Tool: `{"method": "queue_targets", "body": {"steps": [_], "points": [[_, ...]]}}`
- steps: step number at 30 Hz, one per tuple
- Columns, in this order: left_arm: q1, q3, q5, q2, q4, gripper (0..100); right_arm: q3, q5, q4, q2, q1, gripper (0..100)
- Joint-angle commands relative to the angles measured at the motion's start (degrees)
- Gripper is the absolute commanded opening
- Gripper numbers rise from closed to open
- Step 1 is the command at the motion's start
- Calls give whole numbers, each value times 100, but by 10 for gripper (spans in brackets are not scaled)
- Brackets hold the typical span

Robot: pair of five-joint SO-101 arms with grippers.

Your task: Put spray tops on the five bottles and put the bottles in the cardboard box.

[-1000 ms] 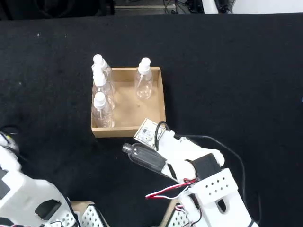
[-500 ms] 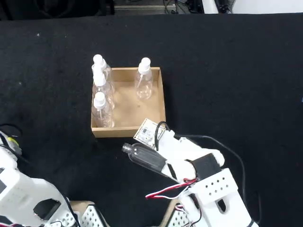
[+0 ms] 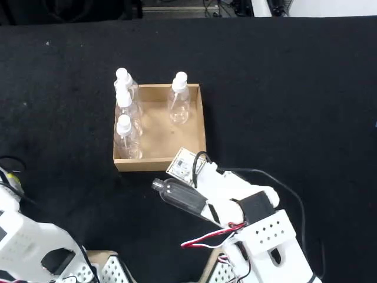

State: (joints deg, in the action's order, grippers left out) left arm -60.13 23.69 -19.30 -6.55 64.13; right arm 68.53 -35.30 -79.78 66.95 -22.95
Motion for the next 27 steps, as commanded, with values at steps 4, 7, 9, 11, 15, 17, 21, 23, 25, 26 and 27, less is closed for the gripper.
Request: {"method": "queue_targets", "body": {"steps": [4, 7, 9, 11, 15, 17, 21, 23, 25, 26, 27], "points": [[-40, 75, 35, 79, 44, 49, -48, 44, 132, -40, -70, 297], [-48, -84, 44, 88, 132, 36, -84, 44, 123, -40, -70, 297], [-66, -356, 44, 105, 448, 36, -92, 44, 123, -40, -70, 297], [-101, -611, 35, 202, 818, 36, -145, 35, 105, -40, -97, 297], [-136, -752, 35, 580, 1319, 36, -233, -176, 88, -92, -105, 297], [-136, -743, 35, 818, 1433, 36, -277, -519, 0, -101, -105, 297], [-110, -541, 70, 1222, 1415, 37, -479, -862, -229, -101, -105, 302], [-22, -409, 79, 1345, 1407, 37, -655, -809, -308, -101, -105, 335], [110, -312, 79, 1407, 1407, 37, -848, -703, -440, -101, -264, 357], [163, -268, 79, 1424, 1398, 37, -919, -607, -457, -101, -422, 357], [207, -233, 97, 1424, 1345, 37, -954, -475, -440, -101, -633, 357]]}}
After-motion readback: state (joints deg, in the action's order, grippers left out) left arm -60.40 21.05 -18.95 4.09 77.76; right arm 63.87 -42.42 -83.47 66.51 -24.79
